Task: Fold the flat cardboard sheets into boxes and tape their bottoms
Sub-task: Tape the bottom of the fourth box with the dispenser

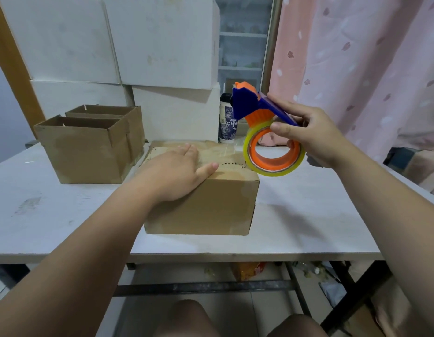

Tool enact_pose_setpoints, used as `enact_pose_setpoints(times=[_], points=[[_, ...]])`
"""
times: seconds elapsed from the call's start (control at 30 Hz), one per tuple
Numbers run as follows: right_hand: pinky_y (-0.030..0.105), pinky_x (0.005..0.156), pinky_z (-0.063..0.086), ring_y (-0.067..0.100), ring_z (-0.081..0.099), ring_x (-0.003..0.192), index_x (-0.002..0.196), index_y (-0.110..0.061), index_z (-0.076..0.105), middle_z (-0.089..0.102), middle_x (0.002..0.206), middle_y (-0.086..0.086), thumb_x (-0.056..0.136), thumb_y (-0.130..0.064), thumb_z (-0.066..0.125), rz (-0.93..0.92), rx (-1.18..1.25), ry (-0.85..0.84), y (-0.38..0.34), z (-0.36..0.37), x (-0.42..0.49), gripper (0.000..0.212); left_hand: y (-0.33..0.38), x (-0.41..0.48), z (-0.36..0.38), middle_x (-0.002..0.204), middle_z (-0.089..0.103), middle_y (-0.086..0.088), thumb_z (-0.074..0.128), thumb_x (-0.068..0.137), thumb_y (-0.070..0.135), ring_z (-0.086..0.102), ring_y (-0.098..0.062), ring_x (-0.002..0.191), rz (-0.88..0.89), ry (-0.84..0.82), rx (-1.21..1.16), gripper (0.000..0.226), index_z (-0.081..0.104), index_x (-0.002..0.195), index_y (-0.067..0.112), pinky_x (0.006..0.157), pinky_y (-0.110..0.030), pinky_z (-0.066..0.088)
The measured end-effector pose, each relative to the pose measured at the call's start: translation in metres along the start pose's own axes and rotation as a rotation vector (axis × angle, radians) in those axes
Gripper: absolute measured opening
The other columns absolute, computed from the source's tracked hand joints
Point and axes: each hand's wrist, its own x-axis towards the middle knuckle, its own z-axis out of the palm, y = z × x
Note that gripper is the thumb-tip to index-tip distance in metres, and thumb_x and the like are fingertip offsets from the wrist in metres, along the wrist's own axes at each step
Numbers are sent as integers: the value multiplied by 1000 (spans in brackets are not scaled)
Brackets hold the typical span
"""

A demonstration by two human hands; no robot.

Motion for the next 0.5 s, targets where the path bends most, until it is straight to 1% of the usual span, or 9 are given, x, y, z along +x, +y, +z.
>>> enact_pose_setpoints(times=[0.03, 0.13, 0.23, 0.27, 0.37, 0.4, 0.5], points=[[10, 68, 49, -2, 64, 95, 114, -55, 54, 67, 100, -30, 69, -46, 70, 2, 9, 0, 1, -2, -1, 49, 0, 0, 0, 158, 11, -4, 12, 86, 69, 14, -18, 144, 2, 0, 3, 85, 13, 150, 12, 115, -35, 15], [12, 62, 49, 3, 66, 82, 114, -55, 57, 69, 96, -24, 69, -43, 71, 27, 26, -12, 9, -8, -8, 48, 0, 1, 0, 158, 10, -5, 11, 87, 67, 14, -19, 144, 7, -14, 17, 85, 13, 150, 11, 114, -34, 15], [21, 60, 50, 12, 61, 80, 115, -56, 57, 68, 97, -18, 68, -49, 71, 52, 41, 13, 22, -9, -15, 50, 0, 1, 0, 158, 9, -5, 10, 85, 68, 12, -18, 144, 11, -19, 16, 86, 12, 150, 11, 114, -33, 14], [22, 60, 50, 11, 60, 80, 117, -55, 56, 68, 96, -19, 69, -48, 71, 53, 53, 31, 26, -9, -16, 50, 0, 1, 0, 158, 9, -5, 9, 84, 68, 12, -18, 144, 11, -18, 15, 87, 12, 150, 11, 114, -33, 14], [17, 60, 50, -1, 60, 75, 121, -50, 55, 66, 90, -25, 77, -38, 72, 63, 102, 76, 36, -7, -20, 50, 0, 0, -1, 158, 9, -4, 7, 82, 69, 14, -18, 144, 13, -17, 18, 88, 13, 150, 13, 114, -34, 16], [17, 59, 50, -1, 60, 73, 121, -51, 55, 66, 89, -25, 77, -36, 70, 74, 104, 82, 40, -6, -23, 49, 0, 0, -1, 158, 9, -3, 8, 83, 68, 14, -18, 144, 13, -18, 18, 87, 14, 150, 13, 114, -34, 16], [19, 58, 51, 1, 59, 71, 114, -57, 57, 65, 88, -23, 74, -37, 69, 101, 118, 88, 52, -2, -32, 46, 0, 0, -1, 158, 8, -3, 8, 85, 68, 14, -19, 144, 10, -20, 25, 84, 16, 150, 14, 114, -35, 16]])
